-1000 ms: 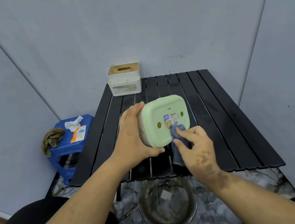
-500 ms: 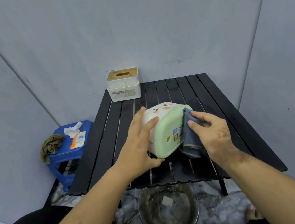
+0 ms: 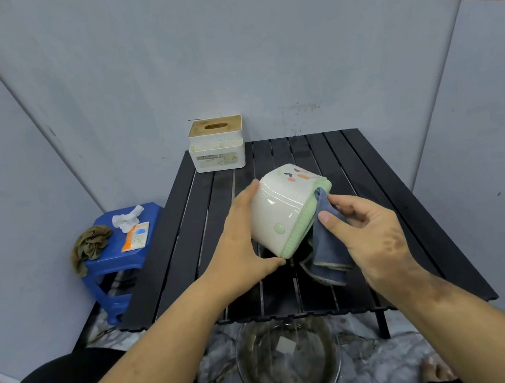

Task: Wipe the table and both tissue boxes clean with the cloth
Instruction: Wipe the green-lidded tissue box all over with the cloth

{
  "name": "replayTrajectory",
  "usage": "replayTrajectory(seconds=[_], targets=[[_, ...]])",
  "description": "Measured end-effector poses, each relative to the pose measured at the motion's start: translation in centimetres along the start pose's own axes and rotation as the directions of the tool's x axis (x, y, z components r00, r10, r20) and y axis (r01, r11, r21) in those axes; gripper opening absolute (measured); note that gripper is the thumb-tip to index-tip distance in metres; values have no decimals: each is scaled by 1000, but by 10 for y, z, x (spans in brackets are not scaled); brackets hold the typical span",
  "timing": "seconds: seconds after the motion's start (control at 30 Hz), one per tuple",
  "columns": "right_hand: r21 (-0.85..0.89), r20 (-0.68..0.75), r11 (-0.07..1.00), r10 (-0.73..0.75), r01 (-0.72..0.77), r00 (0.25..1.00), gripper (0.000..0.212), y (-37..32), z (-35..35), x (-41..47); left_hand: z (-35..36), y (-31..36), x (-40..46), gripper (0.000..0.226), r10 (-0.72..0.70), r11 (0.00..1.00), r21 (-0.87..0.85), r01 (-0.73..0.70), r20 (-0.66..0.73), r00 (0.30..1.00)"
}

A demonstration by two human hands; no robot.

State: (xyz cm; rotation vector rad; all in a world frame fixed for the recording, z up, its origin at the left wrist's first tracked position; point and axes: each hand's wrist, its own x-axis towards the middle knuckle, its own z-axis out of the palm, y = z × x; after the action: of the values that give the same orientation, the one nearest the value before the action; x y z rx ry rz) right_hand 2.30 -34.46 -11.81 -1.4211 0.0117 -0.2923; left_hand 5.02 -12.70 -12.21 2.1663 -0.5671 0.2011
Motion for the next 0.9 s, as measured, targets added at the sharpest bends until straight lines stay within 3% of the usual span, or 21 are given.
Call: replayTrajectory(seconds=[0.1,0.23,0.47,0.63,0.77,0.83,0.9], targets=[[-91,-10,995,-30,29,999,26,-6,-10,3,-7,-2,3,128,8,996,91,-13,46,999],[-242,-84,967,-107,84,991,26,-11,-28,22,-9,-13,3,120,130,950,272,-152,97,987],[-429,30,891,-149,147,988,26,-12,-31,42,-1,-26,5,96,449,746,444,-496,214,868],[-516,17,847,-135,125,991,28,-5,-33,50,10,-40,1,92,462,650,513,-560,318,828],[-537,32,836,-115,114,993,28,-3,-32,47,10,-36,2,87,441,685,476,-552,332,834],[-549,29,831,-86,88,996,28,-2,-31,45,7,-30,1,74,392,768,406,-496,314,864],[-556,16,828,-72,69,997,27,-2,-32,44,6,-26,-1,64,279,880,325,-348,241,930]])
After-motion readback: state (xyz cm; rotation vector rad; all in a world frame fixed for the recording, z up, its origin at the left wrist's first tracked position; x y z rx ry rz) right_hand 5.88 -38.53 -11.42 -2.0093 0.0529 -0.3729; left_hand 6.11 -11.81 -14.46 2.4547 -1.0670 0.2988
